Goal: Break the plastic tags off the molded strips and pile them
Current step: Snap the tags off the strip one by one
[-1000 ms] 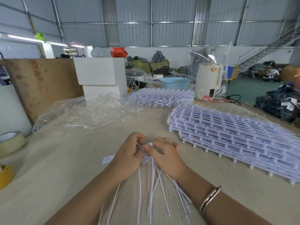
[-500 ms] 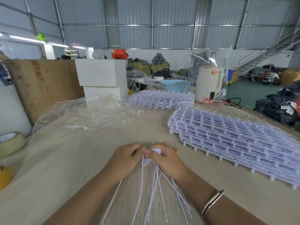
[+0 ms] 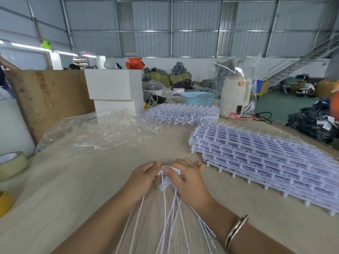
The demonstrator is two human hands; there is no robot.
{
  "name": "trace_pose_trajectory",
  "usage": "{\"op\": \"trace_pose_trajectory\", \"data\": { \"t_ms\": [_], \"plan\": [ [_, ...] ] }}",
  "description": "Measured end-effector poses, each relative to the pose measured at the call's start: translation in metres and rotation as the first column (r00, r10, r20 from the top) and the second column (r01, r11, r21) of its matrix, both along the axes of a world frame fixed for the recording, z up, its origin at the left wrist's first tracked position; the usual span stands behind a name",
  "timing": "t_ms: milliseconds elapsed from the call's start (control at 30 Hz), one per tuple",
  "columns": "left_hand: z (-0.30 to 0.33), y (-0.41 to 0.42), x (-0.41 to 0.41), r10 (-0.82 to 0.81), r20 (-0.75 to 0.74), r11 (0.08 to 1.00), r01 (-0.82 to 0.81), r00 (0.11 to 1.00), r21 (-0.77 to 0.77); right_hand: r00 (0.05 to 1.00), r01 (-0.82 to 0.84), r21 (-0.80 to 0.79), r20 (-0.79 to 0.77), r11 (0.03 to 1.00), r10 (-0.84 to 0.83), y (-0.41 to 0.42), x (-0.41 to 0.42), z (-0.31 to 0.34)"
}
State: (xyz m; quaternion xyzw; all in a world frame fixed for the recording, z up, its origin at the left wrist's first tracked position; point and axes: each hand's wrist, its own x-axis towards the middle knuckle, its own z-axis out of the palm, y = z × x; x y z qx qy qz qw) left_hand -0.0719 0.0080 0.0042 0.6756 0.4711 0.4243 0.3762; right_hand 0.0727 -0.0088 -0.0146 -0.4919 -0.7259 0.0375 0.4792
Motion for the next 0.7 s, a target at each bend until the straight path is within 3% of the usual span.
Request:
{"op": "trace_pose_trajectory", "data": {
  "t_ms": [333, 600, 700],
  "plan": [
    [0.0062, -0.0074, -0.0009, -0.056, 0.059, 0.995, 0.06, 0.997, -0.084, 0.986, -0.13, -0.108, -0.117, 0.986, 0.118, -0.0044, 0.0008, 0.006],
    [0.0025, -0.007, -0.001, -0.105, 0.135, 0.993, 0.111, 0.985, -0.038, 0.977, -0.151, -0.054, -0.161, 0.987, 0.14, -0.0053, 0.0006, 0.0049],
    [-0.0021, -0.0053, 0.0016, -0.103, 0.022, 0.994, 0.102, 0.994, 0.035, 0.974, -0.155, -0.047, -0.175, 0.987, 0.145, -0.0054, -0.0002, 0.0069]
  ]
}}
